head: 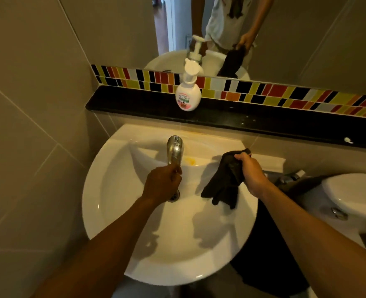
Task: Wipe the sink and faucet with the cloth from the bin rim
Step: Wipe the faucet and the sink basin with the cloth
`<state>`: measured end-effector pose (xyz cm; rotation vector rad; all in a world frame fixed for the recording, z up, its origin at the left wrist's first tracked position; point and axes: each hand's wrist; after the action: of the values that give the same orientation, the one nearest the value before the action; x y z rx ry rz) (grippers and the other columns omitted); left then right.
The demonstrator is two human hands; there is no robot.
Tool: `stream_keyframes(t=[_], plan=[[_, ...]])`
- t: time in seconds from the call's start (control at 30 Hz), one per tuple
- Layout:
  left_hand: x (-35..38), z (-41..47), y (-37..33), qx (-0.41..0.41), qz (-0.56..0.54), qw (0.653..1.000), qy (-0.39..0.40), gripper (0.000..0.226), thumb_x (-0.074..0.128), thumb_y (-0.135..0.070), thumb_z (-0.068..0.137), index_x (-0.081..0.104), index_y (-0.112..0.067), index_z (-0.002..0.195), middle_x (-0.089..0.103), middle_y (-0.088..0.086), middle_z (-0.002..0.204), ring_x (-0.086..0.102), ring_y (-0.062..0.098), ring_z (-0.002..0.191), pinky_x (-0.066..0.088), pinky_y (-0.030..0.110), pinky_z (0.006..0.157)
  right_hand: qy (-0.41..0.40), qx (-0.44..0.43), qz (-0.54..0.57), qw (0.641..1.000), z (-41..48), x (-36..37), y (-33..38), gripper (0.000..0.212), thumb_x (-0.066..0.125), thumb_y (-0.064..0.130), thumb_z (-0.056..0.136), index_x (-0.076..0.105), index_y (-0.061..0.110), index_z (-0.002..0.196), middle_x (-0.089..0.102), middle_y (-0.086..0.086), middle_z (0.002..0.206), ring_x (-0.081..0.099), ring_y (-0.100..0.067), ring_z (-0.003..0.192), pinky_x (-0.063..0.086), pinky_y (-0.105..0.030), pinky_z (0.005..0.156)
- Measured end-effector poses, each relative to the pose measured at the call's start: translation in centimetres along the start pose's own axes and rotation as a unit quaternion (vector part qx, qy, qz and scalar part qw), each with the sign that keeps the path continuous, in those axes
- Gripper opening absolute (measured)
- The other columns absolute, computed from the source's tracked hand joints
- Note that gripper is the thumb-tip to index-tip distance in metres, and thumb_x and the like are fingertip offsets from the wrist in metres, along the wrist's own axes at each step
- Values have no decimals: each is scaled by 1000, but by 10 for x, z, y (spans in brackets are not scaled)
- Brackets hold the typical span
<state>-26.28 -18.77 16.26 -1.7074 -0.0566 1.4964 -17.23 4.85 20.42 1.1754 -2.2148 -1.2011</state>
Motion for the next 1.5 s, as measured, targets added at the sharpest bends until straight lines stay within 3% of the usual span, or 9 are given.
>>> stream_keyframes(t=[0.13, 0.47, 0.63, 0.73, 0.93, 1.13, 1.2, 1.4, 1.5], plan=[[-12, 1, 39, 71, 76, 994, 33, 21, 50, -24, 89, 68, -15, 91, 70, 4, 84, 63, 21, 75, 49, 31, 67, -7, -52, -68, 996, 20, 36, -2, 32, 43, 34, 96, 55, 10, 115, 61, -10, 108, 57, -25, 104, 43, -34, 89], [-26, 32, 154, -51, 154, 987, -14, 42, 59, -27, 88, 53, -13, 127, 57, 13, 129, 51, 32, 120, 39, 47, 104, -22, -64, -169, 983, 71, 125, -25, 40, 36, 46, 96, 58, 17, 112, 59, -6, 110, 53, -27, 112, 34, -37, 99], [-41, 38, 193, -47, 240, 969, -33, 53, 49, -33, 92, 39, -13, 140, 36, 18, 150, 25, 37, 142, 14, 54, 114, 48, -292, -605, 739, 115, 105, -47, 49, 21, 38, 95, 48, 20, 131, 48, -7, 140, 20, -32, 142, -4, -46, 119], [-56, 30, 226, -38, 265, 963, -12, 58, 32, -42, 93, 33, -15, 144, 27, 17, 155, 15, 36, 145, 6, 53, 115, 30, -306, -648, 696, 133, 104, -58, 56, 14, 42, 95, 38, 20, 140, 39, -8, 149, 12, -31, 146, -8, -43, 119], [-56, 15, 248, -53, 244, 968, 30, 65, 28, -44, 96, 7, -21, 153, 4, 8, 161, -1, 27, 148, 7, 47, 118, -68, -289, -637, 711, 122, 148, -87, 66, 56, 37, 88, 35, 4, 141, 37, -23, 148, 22, -37, 142, -2, -44, 117], [-54, 18, 249, -51, 258, 963, 51, 61, 30, -30, 98, 6, -12, 152, 6, 11, 161, 1, 28, 148, 8, 50, 119, -32, -377, -591, 713, 119, 115, -81, 29, 56, 16, 89, 55, 2, 114, 60, -22, 114, 53, -40, 108, 40, -47, 98], [-52, 18, 251, -42, 258, 964, 49, 60, 28, -27, 98, 8, -9, 152, 8, 13, 160, 4, 28, 148, 10, 50, 119, -76, -356, -612, 702, 128, 120, -65, 25, 57, 16, 88, 55, 3, 109, 59, -21, 111, 50, -39, 105, 38, -45, 94], [-47, 17, 254, -15, 260, 965, 18, 58, 29, -23, 98, 10, -5, 151, 11, 15, 160, 5, 30, 148, 9, 49, 120, -197, -260, -451, 831, 112, 175, -71, 57, 63, -7, 78, 43, -8, 131, 44, -32, 135, 37, -48, 127, 29, -57, 108], [-46, 19, 256, -12, 250, 968, 16, 60, 27, -25, 97, 9, -7, 151, 9, 14, 160, 3, 29, 148, 6, 47, 120, -119, -323, -517, 784, 110, 146, -81, 47, 63, 3, 82, 50, 1, 127, 51, -23, 130, 42, -42, 119, 34, -47, 102]])
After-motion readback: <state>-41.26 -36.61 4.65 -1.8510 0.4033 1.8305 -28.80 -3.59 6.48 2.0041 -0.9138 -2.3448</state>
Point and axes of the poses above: each hand's wrist, its own z-axis towards the middle knuckle, its own x-axis out of the palm, y = z × x
